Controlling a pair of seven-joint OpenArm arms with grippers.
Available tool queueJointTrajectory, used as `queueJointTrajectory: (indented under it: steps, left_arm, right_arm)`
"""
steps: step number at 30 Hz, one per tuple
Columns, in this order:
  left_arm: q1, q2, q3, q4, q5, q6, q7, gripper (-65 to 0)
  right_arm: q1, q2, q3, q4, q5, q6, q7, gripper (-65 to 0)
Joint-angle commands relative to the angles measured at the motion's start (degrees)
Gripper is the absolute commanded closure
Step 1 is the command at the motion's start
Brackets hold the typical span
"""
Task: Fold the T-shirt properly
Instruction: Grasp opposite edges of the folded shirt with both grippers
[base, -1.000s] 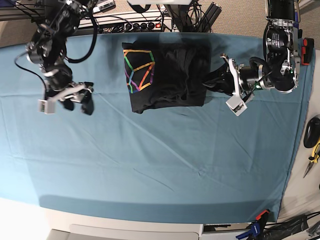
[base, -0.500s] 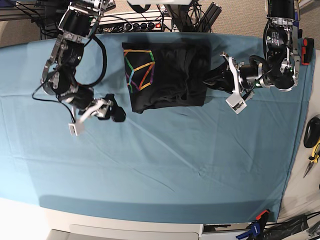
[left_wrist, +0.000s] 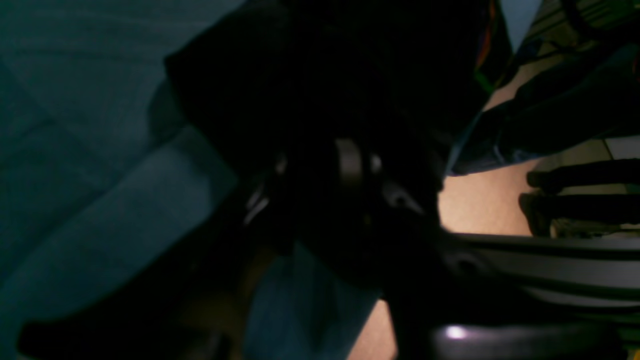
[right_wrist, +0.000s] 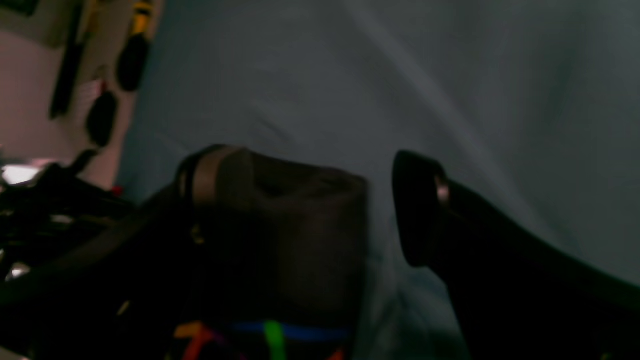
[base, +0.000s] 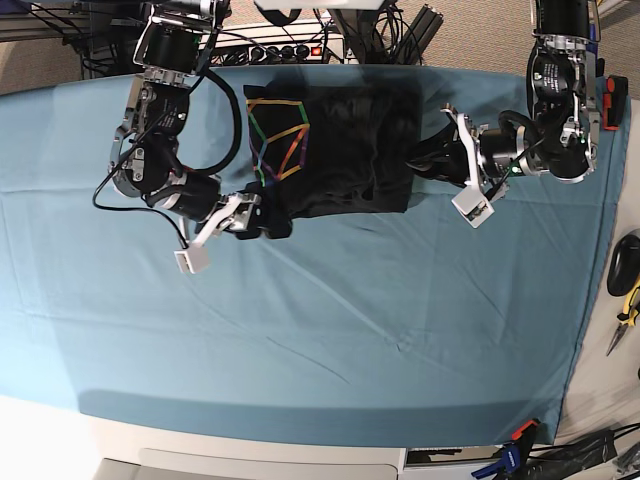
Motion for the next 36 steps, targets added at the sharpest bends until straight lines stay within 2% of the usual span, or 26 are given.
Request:
queueJointTrajectory:
  steps: [1,15,17,22,24,26,30,36]
  left_arm:
    - [-0.6,-0.5,-0.4,0.9,-1.5,-0.4,-1.3,-14.1]
    - [-0.7,-0.5,-0.4,0.9,-1.5,-0.4,-2.1,-14.1]
    - [-0.7,-0.5,-0.4,0.9,-1.5,-0.4,-2.2,-14.1]
    - [-0.7,-0.5,-0.4,0.9,-1.5,-0.4,-2.1,-14.1]
    - [-0.7,-0.5,-0.4,0.9,-1.5,-0.4,-2.1,-14.1]
    - [-0.6,-0.7,-0.4,0.9,-1.9,0.6,-1.6,-15.1]
    - [-0.4,-2.7,-0.5,0.9,-9.3,1.2,3.5,-28.1]
    - [4.4,-8.7,-0.5,0.9,-8.9,5.4,2.5,-33.9]
  right_arm:
    - [0.5,0.3,-0.1,0.7,1.3,0.6,1.0,-43.1]
    - [-1.6,-0.7,-0.4,0.7,0.7,0.6,1.9,-41.6]
    - [-1.7,-0.7,-0.4,0.7,0.8,0.6,2.3,-35.8]
    - [-1.7,-0.7,-0.4,0.7,1.0,3.0,2.9,-11.6]
    - [-1.7,-0.7,-0.4,0.7,0.9,2.9,3.5,-6.8]
    - [-1.7,-0.7,-0.4,0.7,0.9,2.9,3.6,-5.1]
    - [-1.7,-0.7,-0.4,0.7,0.9,2.9,3.6,-5.0]
    - [-1.7,-0.6,-0.4,0.7,0.7,3.0,3.6,-5.0]
